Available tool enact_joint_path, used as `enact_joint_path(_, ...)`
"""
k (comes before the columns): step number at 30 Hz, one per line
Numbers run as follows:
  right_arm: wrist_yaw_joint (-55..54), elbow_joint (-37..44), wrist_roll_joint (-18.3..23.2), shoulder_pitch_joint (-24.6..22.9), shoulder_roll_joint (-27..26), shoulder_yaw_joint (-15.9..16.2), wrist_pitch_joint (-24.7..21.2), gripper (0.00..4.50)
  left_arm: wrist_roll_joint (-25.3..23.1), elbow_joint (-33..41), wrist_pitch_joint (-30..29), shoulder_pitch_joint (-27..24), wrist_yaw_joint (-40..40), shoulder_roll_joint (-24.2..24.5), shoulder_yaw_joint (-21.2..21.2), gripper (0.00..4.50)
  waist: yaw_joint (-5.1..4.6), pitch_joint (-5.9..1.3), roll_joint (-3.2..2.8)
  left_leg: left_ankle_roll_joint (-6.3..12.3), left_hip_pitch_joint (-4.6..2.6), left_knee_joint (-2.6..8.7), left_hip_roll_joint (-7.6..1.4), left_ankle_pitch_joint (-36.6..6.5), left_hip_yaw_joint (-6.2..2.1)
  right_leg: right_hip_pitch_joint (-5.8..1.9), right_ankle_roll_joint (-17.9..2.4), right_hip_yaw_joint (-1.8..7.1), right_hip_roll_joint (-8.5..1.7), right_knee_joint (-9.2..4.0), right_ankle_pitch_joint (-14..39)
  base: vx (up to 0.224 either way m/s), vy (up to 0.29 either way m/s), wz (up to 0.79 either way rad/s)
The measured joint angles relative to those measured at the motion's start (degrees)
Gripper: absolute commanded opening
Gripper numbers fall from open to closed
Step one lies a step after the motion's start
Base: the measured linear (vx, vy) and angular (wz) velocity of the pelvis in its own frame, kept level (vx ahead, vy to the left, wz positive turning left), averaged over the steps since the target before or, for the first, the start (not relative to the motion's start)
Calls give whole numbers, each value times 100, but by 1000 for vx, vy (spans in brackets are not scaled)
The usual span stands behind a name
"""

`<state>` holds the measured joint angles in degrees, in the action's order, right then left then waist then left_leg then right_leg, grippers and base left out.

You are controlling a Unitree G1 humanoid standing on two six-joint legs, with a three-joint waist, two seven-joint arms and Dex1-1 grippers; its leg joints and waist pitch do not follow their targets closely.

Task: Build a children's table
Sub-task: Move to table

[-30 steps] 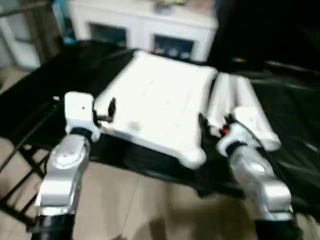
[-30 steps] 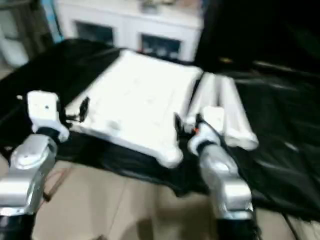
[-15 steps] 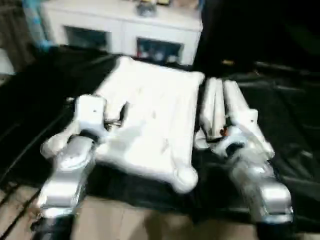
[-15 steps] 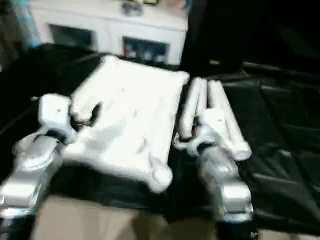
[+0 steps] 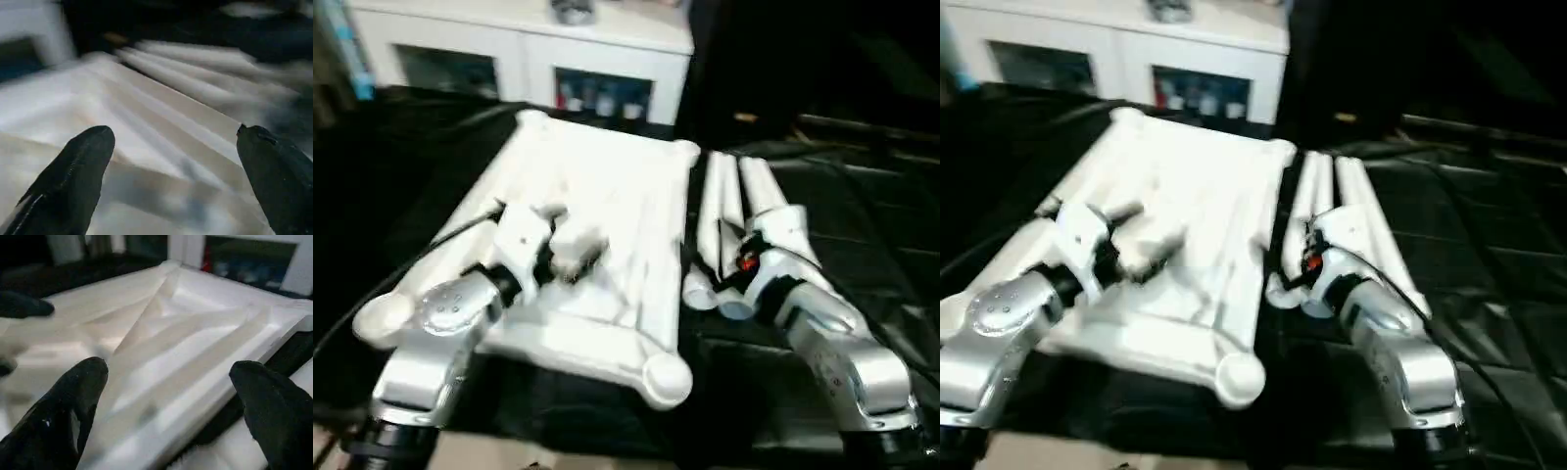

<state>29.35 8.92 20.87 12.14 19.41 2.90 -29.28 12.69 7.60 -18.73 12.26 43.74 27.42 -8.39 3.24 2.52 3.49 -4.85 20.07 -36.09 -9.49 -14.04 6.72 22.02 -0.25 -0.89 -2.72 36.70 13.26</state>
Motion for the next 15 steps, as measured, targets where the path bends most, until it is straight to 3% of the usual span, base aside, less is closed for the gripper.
enact_joint_path(2, 222, -2, -3, 97, 227, -20, -49, 450, -14, -184, -2, 132, 449, 197, -222, 416, 2, 26, -10, -19, -46, 50, -45, 57, 83, -21, 6, 4, -14, 10, -5, -82, -40, 1)
enact_joint_path(5, 599, -25, -82, 261, 488, 119, 25, 450, -233, -781, 360, 570, 916, 346, -530, 388, 11, 42, -35, -29, -80, 71, -73, 73, 130, -19, 33, 4, -14, 19, -16, -22, -10, 0)
enact_joint_path(9, 1179, -26, -80, 326, 822, 385, 58, 450, -413, -1626, 726, 1094, 1451, 395, -648, 375, 12, 45, -39, -42, -69, 94, -85, 124, 148, -15, 30, 4, -14, 30, -32, 0, 0, 0)
enact_joint_path(12, 1492, 15, -1, 332, 936, 450, -21, 450, -527, -2293, 948, 1439, 1858, 435, -803, 333, 8, 44, -38, -22, -54, 113, -84, 144, 160, 0, -1, 6, -15, 23, -51, 0, 0, 0)
enact_joint_path(15, 1746, 212, 73, 328, 1134, 545, -170, 450, -646, -2913, 1093, 1806, 2387, 642, -1039, 328, 7, 45, -39, -20, -32, 126, -84, 144, 164, 24, -2, 4, -16, 17, -50, 0, 0, 0)
